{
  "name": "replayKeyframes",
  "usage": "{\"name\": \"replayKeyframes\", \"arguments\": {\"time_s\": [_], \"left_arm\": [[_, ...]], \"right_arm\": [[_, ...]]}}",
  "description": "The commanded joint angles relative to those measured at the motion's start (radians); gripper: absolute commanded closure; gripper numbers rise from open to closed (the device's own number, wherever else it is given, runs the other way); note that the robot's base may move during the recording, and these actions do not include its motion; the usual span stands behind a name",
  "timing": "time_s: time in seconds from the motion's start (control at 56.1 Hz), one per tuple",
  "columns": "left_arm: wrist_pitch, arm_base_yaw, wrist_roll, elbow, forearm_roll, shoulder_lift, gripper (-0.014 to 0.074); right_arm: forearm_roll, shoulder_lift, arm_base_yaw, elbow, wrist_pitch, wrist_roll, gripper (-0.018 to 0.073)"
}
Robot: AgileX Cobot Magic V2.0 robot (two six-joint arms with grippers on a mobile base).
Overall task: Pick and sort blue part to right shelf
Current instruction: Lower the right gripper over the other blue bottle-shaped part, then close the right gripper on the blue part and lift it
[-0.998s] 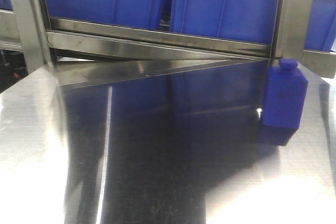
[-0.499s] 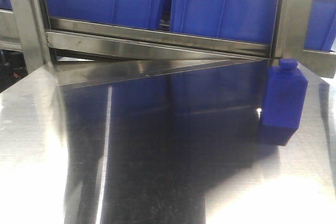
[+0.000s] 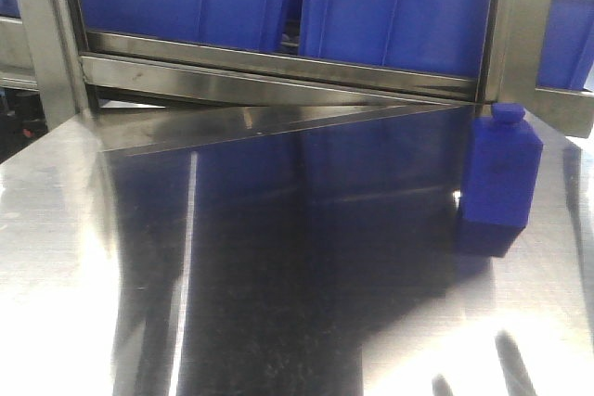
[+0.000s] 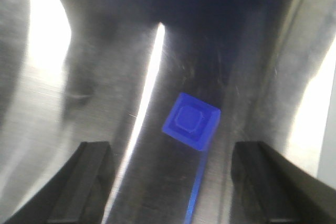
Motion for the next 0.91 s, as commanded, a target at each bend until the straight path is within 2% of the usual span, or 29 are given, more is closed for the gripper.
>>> {"name": "replayKeyframes", "arguments": {"time_s": [0.0, 0.018, 0.071, 0.125, 0.303, 0.641, 0.891], "left_arm": [[-0.094, -0.006, -0.002, -0.026, 0.001, 0.004, 0.0223], [-0.094, -0.006, -0.002, -0.026, 0.001, 0.004, 0.0223], [-0.094, -0.006, -0.002, -0.026, 0.001, 0.004, 0.0228], [-0.094, -0.006, -0.002, -0.026, 0.001, 0.004, 0.0230], [-0.094, -0.006, -0.002, -0.026, 0.001, 0.004, 0.0230], [-0.094, -0.006, -0.002, -0.026, 0.001, 0.004, 0.0230], [-0.094, -0.006, -0.002, -0.026, 0.001, 0.004, 0.0230]], "right_arm": [[-0.171, 0.065, 0.070, -0.079, 0.001, 0.170, -0.0022], [-0.227, 0.077, 0.086, -0.088, 0.018, 0.213, -0.0022], [-0.304, 0.125, 0.120, -0.114, 0.072, 0.306, -0.0022], [-0.341, 0.164, 0.146, -0.142, 0.116, 0.353, -0.0022], [-0.304, 0.279, 0.155, -0.217, 0.124, 0.404, -0.0022], [-0.314, 0.413, 0.154, -0.225, 0.115, 0.509, -0.0022], [-0.336, 0.472, 0.154, -0.221, 0.108, 0.528, -0.0022]]}}
